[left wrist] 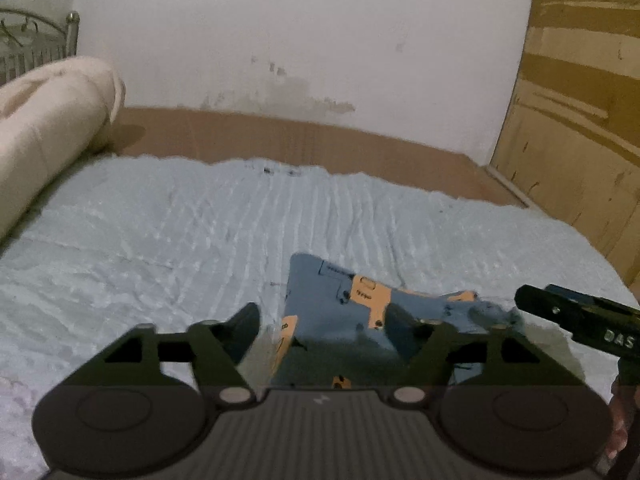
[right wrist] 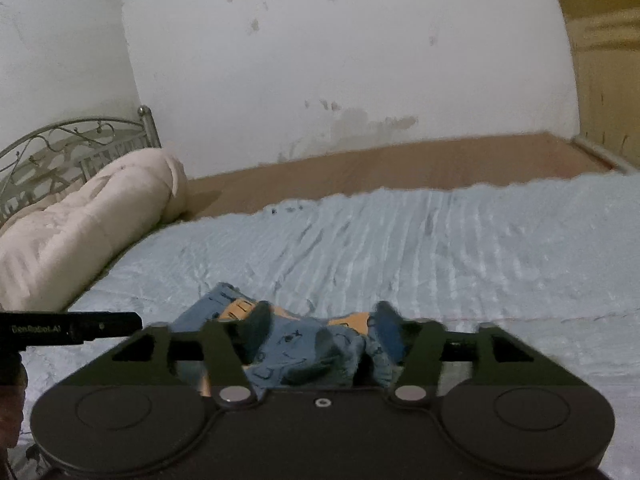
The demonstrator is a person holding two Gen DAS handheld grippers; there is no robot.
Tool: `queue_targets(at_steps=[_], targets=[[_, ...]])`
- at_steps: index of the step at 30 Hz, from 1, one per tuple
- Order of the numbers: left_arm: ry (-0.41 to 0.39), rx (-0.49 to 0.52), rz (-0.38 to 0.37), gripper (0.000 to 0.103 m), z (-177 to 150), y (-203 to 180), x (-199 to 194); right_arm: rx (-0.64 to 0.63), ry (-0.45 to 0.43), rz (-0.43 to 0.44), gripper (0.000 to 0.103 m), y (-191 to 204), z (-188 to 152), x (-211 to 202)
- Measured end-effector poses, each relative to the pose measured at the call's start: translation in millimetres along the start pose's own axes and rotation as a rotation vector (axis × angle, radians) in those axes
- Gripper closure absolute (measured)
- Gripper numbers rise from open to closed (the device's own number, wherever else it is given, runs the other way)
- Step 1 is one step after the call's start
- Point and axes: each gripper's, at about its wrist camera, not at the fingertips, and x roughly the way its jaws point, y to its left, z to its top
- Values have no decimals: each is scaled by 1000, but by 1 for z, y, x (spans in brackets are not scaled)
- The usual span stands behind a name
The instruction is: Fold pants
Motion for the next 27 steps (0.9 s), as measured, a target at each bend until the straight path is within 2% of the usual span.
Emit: queue_targets(at_steps=[5,6,8,15,21,27], targets=[[-78,23,2,2,-2,-5,-51,-41,-90,-9,9,21,-2,-53],[-97,26,2,1,-4,-6,-64,-43,-106,-10,4,25,-2,-62],[-127,37,1,1,-8,-7,-85,-44,-144,-18,1,34,-3,-87],[-173,62,-34,1,-41,-5,-160,-64,-224,-45,1,71,-23,-166],[-191,76,-17,1,-85,3,-207,-59,-234,-65,1,103,-63,-220],[-194,70,11,1,-125,12,-236,-28,-214,-91,1,120,-107,-253]])
